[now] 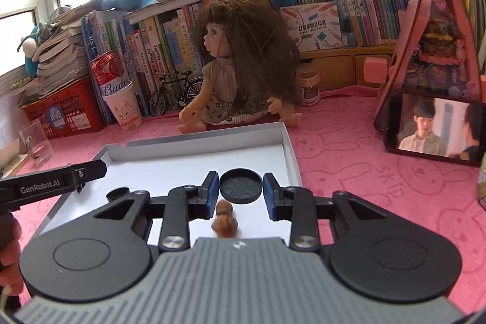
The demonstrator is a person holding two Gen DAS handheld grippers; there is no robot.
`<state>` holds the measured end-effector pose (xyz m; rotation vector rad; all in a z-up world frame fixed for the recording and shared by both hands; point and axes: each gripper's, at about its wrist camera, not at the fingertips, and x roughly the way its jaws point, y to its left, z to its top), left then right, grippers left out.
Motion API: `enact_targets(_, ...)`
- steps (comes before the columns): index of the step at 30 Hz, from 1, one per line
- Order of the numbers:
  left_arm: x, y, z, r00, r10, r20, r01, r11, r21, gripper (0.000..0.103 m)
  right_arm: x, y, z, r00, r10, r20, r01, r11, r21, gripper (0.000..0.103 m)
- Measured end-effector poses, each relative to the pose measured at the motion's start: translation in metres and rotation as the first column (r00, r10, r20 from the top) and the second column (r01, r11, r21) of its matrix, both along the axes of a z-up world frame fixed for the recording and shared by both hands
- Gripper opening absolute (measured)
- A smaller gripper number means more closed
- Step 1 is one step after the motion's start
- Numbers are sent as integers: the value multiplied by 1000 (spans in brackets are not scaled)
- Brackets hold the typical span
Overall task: Organize rigid objects
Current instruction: 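Carry the crayon and the lid over the tray with both grippers, then open the left gripper to release the crayon while the right releases the lid in the tray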
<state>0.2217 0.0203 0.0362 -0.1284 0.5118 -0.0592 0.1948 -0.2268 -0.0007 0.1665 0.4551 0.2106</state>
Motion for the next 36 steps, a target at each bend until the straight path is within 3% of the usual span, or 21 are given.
enact_targets(7, 29, -7, -23, 999, 9, -34, -8, 1000, 28, 42, 26, 4, -17, 1000, -26, 10, 26, 999, 34, 36)
enact_targets(19, 38, -20, -33, 996, 12, -93, -2, 994, 109, 42, 38, 13, -29, 997, -53, -54, 52, 998, -20, 36)
enact_targets(27, 36, -21, -32, 995, 15, -99, -4, 994, 111, 42, 37, 12, -28, 997, -52, -53, 52, 999, -12, 40)
enact_targets(29, 34, -20, -29, 995, 10, -96, 0, 994, 106, 49, 35, 11, -26, 998, -52, -44, 52, 999, -3, 41)
enact_targets(31, 30, -19, -24, 996, 10, -85, -1, 995, 101, 56, 31, 10, -24, 998, -54, -31, 54, 999, -3, 57)
enact_targets(36, 15, -18, -12, 999, -1, -52, 6, 994, 108, 67, 18, 8, -15, 999, -43, -2, 43, 999, 8, 62)
